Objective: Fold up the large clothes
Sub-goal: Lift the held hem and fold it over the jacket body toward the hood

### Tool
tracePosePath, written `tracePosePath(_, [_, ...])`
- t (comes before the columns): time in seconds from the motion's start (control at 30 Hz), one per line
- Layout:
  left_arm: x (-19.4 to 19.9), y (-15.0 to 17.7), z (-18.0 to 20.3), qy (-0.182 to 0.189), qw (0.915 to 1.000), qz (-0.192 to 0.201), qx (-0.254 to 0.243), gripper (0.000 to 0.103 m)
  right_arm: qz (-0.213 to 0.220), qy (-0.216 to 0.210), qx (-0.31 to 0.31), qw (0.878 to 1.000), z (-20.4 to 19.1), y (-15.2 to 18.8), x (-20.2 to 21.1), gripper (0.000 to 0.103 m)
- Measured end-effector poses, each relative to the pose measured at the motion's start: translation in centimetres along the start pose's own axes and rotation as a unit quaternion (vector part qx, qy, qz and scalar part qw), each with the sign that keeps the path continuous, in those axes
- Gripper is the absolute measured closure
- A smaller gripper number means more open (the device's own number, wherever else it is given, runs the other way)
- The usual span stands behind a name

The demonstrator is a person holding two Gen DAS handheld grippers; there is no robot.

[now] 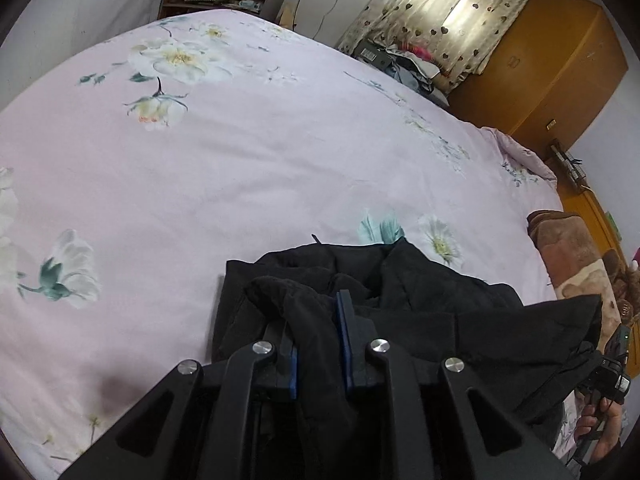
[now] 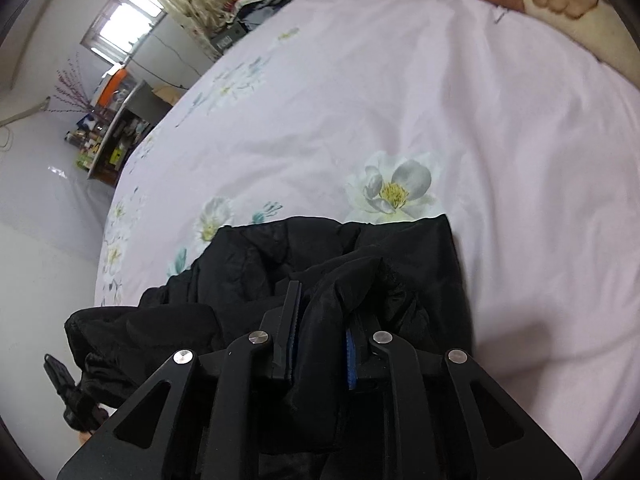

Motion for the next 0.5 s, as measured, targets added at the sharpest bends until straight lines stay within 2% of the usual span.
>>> tracePosePath(0.1, [-0.3, -0.3, 0.3, 0.009, 0.9999, -0.006, 0.000, 0.083, -0.007, -0.007, -0.024, 1.000, 0.5, -0.1, -0.9, 0.083])
tracePosePath(0.17, [0.3, -0.7, 0.6, 0.023, 0.9996, -0.013, -0.001, 0.079, -0.009, -0.022, -0.026, 0.999, 0.3, -0.5, -0.1, 0.076])
tracePosePath(0.2, [0.7, -1.0, 0.6, 0.035, 0.9992, -0.017, 0.003, 0.074, -0.005, -0.034, -0.027, 0.999, 0.1, -0.8, 0.6, 0.073])
tracePosePath(0.23, [1.4, -1.4, 0.6, 0.052, 0.9984, -0.017, 0.011, 0.070, 0.000, -0.051, -0.030, 0.998, 0.0, -1.1, 1.4, 0.062])
tracePosePath(0.27, [2.0, -1.8, 0.5, 0.069, 0.9974, -0.013, 0.019, 0.061, 0.009, -0.076, -0.037, 0.996, -0.4, -1.5, 2.5, 0.050])
tracePosePath(0.3, [2.8, -2.2, 0.6, 0.085, 0.9960, -0.006, 0.025, 0.049, 0.019, -0.096, -0.042, 0.994, -0.7, -1.9, 3.5, 0.046])
tracePosePath(0.33, [3.6, -2.7, 0.7, 0.098, 0.9948, 0.003, 0.028, 0.044, 0.033, -0.118, -0.045, 0.991, -0.8, -2.2, 4.8, 0.040])
tracePosePath(0.4, [5.1, -3.7, 1.2, 0.112, 0.9930, 0.023, 0.030, 0.030, 0.065, -0.125, -0.039, 0.989, -1.3, -2.9, 6.3, 0.037])
tracePosePath(0.5, [7.2, -5.5, 1.3, 0.087, 0.9930, 0.080, 0.003, 0.021, 0.106, -0.115, -0.011, 0.988, -1.6, -3.4, 7.9, 0.037])
Point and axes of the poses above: each gripper's, at about its wrist camera, not at the fingertips, and x roughly against the way its jaws point, z to its right, y to its underside, the point moved 6 cm from there along -x, roughly the way its jaws point, and after that the axes turned 6 degrees about z, right-handed, at the moved point
